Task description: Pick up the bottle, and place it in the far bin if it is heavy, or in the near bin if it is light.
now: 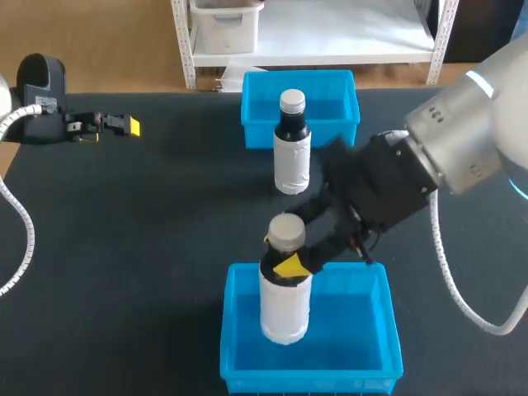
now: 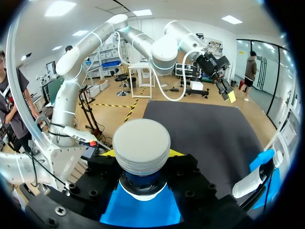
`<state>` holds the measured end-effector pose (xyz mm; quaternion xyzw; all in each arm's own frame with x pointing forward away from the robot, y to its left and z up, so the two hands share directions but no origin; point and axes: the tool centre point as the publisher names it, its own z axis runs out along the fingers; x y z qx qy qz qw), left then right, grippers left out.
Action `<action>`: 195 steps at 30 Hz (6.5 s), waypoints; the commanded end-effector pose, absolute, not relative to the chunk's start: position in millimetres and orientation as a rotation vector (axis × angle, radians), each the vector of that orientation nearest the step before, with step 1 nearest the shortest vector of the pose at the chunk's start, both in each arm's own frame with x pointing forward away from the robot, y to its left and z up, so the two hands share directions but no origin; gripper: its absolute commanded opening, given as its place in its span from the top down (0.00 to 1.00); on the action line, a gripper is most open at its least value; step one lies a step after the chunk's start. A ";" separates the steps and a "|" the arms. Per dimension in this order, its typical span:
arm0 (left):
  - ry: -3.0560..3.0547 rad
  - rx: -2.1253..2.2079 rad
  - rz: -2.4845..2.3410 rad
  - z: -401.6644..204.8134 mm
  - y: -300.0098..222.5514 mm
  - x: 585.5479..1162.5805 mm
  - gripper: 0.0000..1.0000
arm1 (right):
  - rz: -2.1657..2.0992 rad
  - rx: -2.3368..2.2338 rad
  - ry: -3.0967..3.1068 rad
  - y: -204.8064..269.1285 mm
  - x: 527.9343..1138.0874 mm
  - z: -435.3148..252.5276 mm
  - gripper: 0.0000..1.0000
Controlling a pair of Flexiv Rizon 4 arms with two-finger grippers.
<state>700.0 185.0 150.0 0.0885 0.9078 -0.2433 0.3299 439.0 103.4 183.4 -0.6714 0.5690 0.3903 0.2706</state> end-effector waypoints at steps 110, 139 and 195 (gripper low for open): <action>2.374 0.231 -0.636 150.0 185.0 700.0 0.00 | 0.792 -1.654 1.769 -14.1 724.9 136.4 0.00; 2.374 0.231 -0.636 150.0 185.0 700.0 0.00 | 0.843 -1.631 1.718 49.1 761.0 121.9 0.00; 2.374 0.231 -0.636 150.0 185.0 700.0 0.00 | 0.849 -1.616 1.695 69.5 753.8 130.8 1.00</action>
